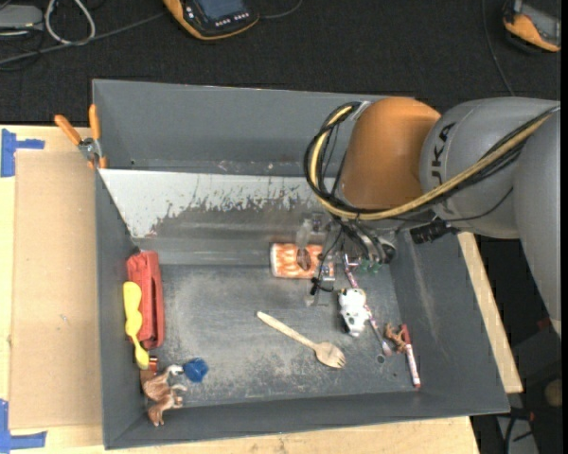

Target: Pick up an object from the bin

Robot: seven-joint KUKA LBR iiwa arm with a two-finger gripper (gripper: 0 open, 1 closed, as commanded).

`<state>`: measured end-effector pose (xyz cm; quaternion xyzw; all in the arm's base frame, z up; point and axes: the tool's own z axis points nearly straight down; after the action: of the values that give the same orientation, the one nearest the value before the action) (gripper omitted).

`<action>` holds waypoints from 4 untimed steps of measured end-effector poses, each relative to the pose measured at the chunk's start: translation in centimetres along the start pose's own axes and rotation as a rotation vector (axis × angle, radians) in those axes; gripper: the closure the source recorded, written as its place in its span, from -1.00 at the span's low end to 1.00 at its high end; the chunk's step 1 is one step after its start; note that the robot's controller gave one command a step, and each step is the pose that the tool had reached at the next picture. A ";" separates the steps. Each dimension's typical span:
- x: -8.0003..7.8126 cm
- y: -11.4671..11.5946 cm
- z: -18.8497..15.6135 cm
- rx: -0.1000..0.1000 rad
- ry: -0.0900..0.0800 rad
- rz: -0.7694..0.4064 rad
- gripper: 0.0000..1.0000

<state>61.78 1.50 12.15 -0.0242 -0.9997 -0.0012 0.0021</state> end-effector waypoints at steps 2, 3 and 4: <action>-0.4 -2.8 5.0 -0.001 -0.009 0.103 1.00; -0.4 -2.8 5.0 -0.001 -0.009 0.103 1.00; -0.1 -2.7 2.3 -0.001 -0.002 0.103 1.00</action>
Offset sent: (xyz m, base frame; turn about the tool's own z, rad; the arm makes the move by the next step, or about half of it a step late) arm 0.0010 -0.0281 -0.0515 0.1017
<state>61.76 -1.24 9.83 -0.0754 -0.9972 -0.0017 0.0010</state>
